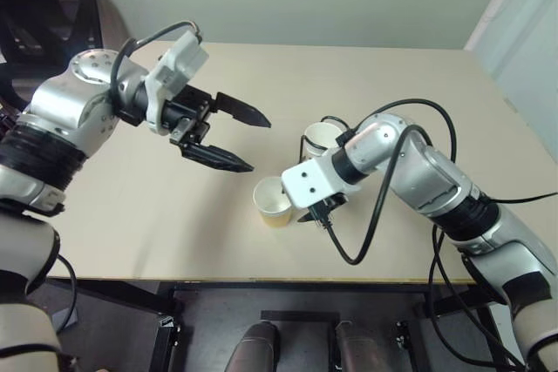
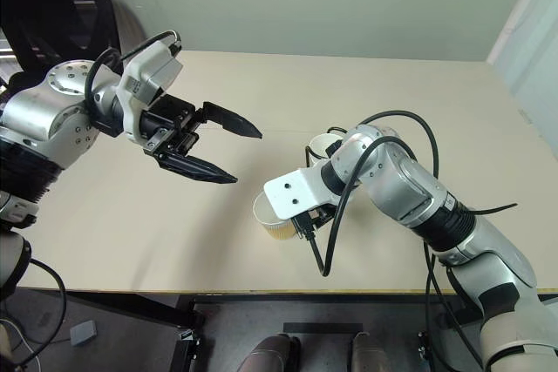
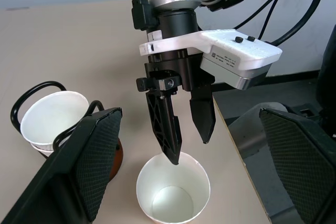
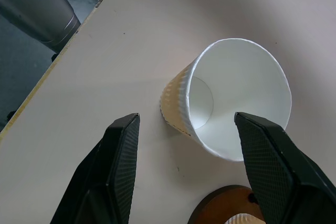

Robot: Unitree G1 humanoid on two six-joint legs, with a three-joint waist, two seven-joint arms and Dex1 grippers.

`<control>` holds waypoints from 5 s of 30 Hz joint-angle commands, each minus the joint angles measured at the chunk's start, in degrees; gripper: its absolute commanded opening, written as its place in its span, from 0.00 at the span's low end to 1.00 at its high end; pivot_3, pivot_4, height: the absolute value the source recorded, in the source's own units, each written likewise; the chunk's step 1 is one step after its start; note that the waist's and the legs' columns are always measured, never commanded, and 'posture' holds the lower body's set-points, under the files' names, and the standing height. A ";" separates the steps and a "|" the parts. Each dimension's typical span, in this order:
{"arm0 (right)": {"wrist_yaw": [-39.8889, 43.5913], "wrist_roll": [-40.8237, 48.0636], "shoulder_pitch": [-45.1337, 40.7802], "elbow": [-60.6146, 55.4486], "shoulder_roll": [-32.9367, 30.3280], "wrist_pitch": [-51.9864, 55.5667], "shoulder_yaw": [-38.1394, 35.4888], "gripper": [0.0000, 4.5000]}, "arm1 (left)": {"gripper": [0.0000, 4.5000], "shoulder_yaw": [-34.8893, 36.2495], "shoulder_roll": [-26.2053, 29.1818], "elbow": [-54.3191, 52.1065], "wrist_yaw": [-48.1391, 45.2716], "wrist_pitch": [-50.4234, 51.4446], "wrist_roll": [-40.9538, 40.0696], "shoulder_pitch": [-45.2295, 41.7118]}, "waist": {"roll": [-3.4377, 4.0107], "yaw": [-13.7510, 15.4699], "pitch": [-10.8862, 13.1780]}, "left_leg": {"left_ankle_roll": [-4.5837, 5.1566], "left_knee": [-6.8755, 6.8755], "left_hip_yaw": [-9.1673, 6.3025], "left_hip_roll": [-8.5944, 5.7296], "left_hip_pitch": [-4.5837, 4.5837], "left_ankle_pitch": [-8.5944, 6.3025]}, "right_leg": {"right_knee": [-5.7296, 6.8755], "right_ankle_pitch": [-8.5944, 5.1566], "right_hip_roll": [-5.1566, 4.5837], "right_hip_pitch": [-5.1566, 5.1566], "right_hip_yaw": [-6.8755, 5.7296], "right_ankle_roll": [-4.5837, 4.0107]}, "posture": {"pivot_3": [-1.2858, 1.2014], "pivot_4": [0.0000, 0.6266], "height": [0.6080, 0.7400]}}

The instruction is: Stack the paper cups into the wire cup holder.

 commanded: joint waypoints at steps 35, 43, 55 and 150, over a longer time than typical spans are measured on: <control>-1.83 -2.71 -3.32 5.51 4.98 -4.10 -1.12 0.64 | 1.00 1.15 3.16 -2.49 -1.58 -0.56 -1.59 0.80 | 0.00 0.00 0.00 | -0.02 -0.10 -0.02 0.00 0.01 0.00 | -0.04 -0.03 0.00 -0.02 0.00 -0.07 | 0.52 0.24 1.00; -0.78 -3.40 -2.14 5.48 4.17 -5.48 -0.14 0.64 | 1.00 1.30 3.01 -2.02 -1.58 -1.00 -1.39 1.07 | 0.01 0.00 0.00 | -0.04 -0.12 -0.03 0.00 0.01 -0.01 | -0.05 -0.04 0.00 -0.02 0.00 -0.10 | 0.52 0.24 1.00; -0.28 -6.00 0.03 5.50 4.24 -7.42 1.45 0.02 | 1.00 1.01 2.41 -1.13 -1.58 -1.71 -0.98 0.72 | 0.01 -0.01 0.00 | -0.05 -0.13 -0.03 0.01 0.01 -0.01 | -0.04 -0.04 0.00 -0.02 0.00 -0.10 | 0.52 0.24 1.00; 3.02 -1.53 3.45 4.26 -20.59 -10.05 -11.85 0.53 | 1.00 8.74 -4.23 22.48 -1.58 -7.81 11.29 -2.60 | -0.03 0.23 0.07 | 0.60 -0.61 -0.12 -0.08 0.02 0.47 | -0.06 0.32 -0.14 -0.10 -0.08 0.01 | 0.52 0.24 1.00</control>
